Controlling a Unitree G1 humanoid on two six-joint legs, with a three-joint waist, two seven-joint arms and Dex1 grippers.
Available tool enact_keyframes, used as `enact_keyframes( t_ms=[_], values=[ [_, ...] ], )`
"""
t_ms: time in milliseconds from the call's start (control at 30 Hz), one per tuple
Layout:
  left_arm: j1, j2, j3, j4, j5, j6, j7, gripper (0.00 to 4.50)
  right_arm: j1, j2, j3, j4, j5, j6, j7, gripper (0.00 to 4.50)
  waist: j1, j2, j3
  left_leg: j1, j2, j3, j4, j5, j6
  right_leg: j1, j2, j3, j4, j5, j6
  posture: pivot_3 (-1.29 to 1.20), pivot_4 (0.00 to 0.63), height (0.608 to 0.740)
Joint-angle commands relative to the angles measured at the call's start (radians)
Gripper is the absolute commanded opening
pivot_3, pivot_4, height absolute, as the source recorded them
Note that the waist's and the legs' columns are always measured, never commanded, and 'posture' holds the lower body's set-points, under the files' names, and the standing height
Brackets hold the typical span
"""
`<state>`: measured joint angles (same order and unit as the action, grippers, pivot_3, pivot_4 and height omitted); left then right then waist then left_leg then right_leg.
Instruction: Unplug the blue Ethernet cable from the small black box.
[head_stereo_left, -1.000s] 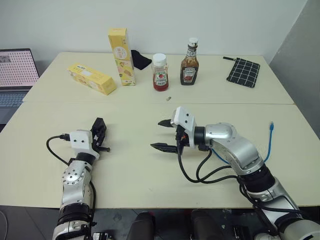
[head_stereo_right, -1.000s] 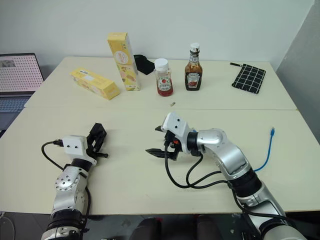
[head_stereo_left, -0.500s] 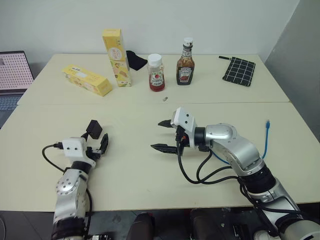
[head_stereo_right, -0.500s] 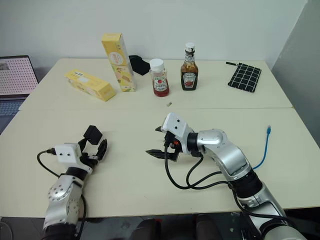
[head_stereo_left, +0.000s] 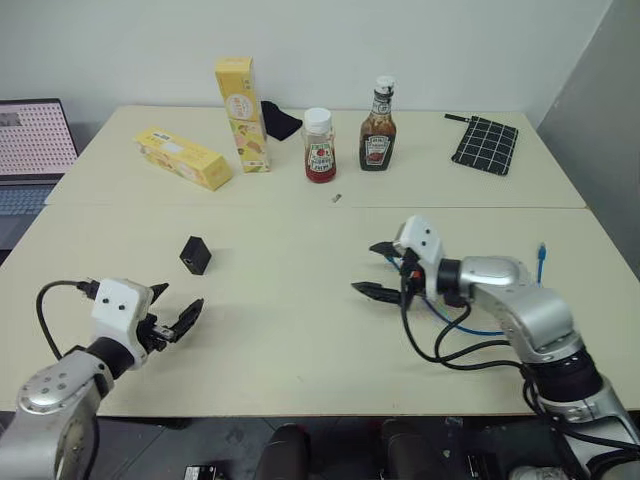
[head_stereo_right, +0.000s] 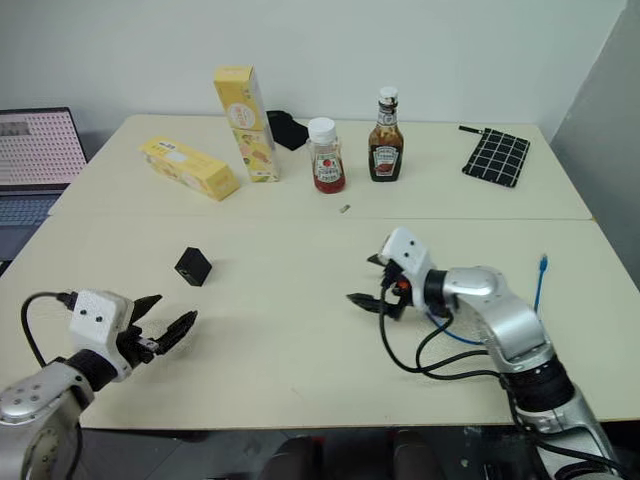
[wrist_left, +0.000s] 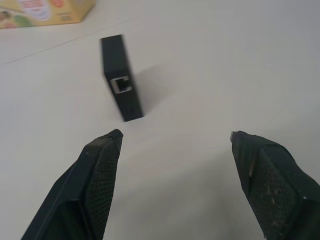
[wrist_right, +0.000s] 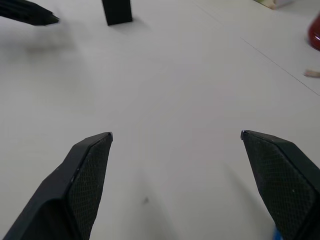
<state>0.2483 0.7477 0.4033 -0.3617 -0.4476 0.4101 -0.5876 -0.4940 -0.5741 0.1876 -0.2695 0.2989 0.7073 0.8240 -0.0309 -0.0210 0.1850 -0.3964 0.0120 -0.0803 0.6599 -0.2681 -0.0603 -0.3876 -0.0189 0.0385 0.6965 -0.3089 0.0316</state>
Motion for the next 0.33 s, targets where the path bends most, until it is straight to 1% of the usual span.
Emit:
enact_keyframes(
  t_ms=[33, 67, 200, 333],
  values=[
    [-0.013, 0.085, 0.068, -0.019, -0.044, 0.038, -0.102, 3.70, 0.007, -0.067, -0.076, -0.033, 0.040, 0.013, 0.040, 4.35, -0.002, 0.000, 0.000, 0.000, 0.000, 0.000, 0.000, 0.000, 0.000, 0.000, 0.000, 0.000, 0.000, 0.000, 0.000, 0.00, 0.150, 0.740],
    [-0.023, 0.109, 0.080, -0.010, -0.054, 0.049, -0.130, 3.70, 0.010, -0.088, -0.090, -0.031, 0.044, 0.017, 0.051, 4.35, -0.002, 0.000, 0.000, 0.000, 0.000, 0.000, 0.000, 0.000, 0.000, 0.000, 0.000, 0.000, 0.000, 0.000, 0.000, 0.00, 0.150, 0.740],
    [-0.058, 0.151, 0.114, 0.014, -0.104, 0.088, -0.197, 3.70, 0.015, -0.134, -0.112, -0.024, 0.057, 0.020, 0.062, 4.35, -0.002, 0.001, 0.001, 0.000, 0.000, 0.001, 0.000, 0.000, 0.000, -0.001, 0.000, 0.000, 0.000, 0.000, -0.001, 0.00, 0.150, 0.740],
    [-0.062, 0.154, 0.127, 0.006, -0.125, 0.097, -0.243, 3.70, 0.008, -0.136, -0.131, -0.010, 0.065, 0.029, 0.050, 4.35, -0.004, 0.001, 0.001, 0.000, 0.001, 0.002, 0.000, 0.000, 0.000, -0.001, 0.000, 0.001, 0.000, 0.000, -0.001, 0.00, 0.150, 0.740]
  ],
)
